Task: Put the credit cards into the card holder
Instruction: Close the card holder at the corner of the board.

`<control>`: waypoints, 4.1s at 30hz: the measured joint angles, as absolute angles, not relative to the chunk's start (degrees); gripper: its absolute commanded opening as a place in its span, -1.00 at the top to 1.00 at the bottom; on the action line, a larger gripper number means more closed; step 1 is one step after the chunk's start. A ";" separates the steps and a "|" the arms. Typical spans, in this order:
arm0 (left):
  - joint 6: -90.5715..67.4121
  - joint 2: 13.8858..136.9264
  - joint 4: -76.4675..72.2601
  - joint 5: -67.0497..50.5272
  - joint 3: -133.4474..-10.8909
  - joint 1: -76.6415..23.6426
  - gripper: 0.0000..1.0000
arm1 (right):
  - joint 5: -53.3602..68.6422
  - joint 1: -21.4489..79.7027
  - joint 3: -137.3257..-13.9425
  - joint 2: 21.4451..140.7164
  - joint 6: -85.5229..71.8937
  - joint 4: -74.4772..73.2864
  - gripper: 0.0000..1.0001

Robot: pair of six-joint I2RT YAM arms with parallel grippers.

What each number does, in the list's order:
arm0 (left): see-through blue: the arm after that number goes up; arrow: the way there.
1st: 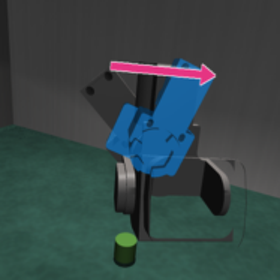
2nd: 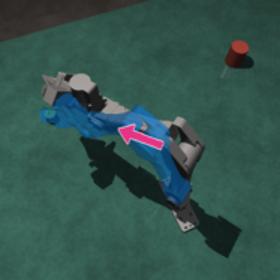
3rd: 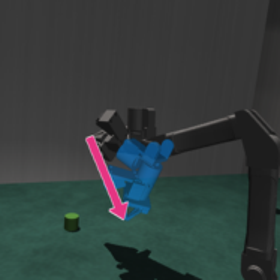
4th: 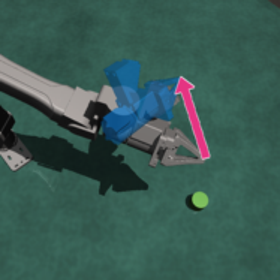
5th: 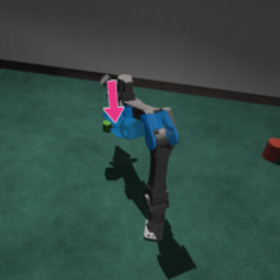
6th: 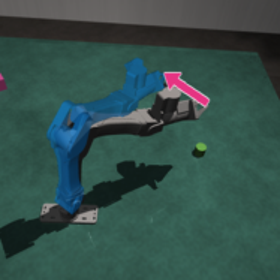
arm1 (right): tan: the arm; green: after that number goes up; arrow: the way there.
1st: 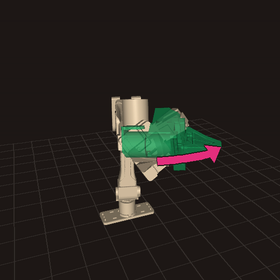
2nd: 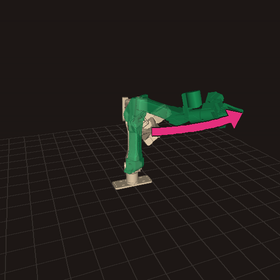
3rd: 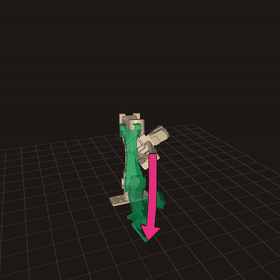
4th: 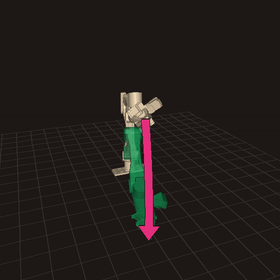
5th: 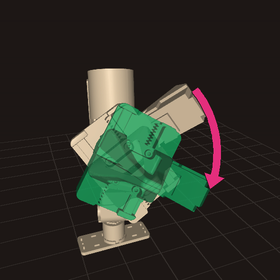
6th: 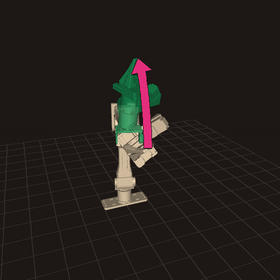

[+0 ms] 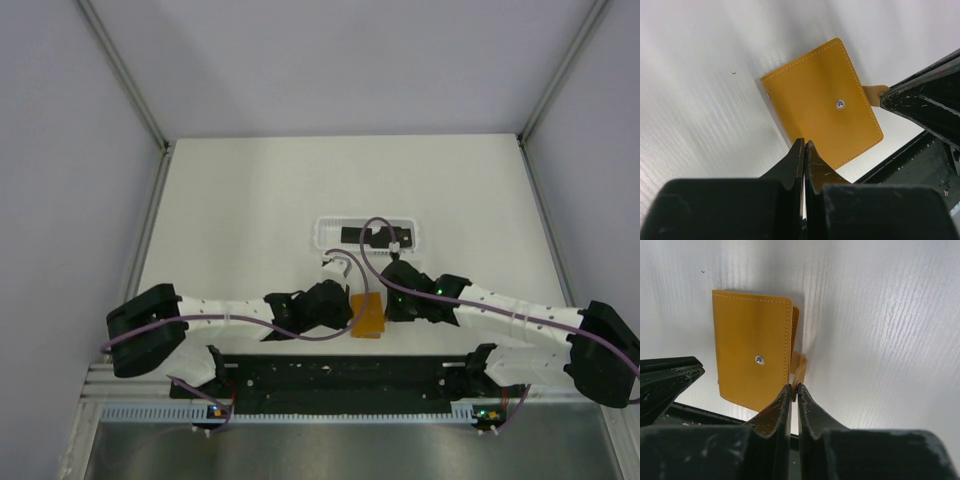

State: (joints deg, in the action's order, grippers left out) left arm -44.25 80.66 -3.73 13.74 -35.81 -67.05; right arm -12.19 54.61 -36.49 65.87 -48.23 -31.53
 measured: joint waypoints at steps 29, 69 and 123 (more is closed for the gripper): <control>-44.49 83.11 -6.07 12.82 -34.37 -66.28 1.00 | -7.05 54.63 -36.53 68.86 -45.52 -22.68 1.00; -45.10 83.15 -8.19 12.27 -33.08 -66.02 1.00 | -5.78 54.63 -34.39 75.35 -49.78 -9.13 0.78; -45.08 83.18 -8.21 11.33 -33.08 -65.54 1.00 | -6.13 54.59 -29.89 69.25 -48.53 -11.64 0.68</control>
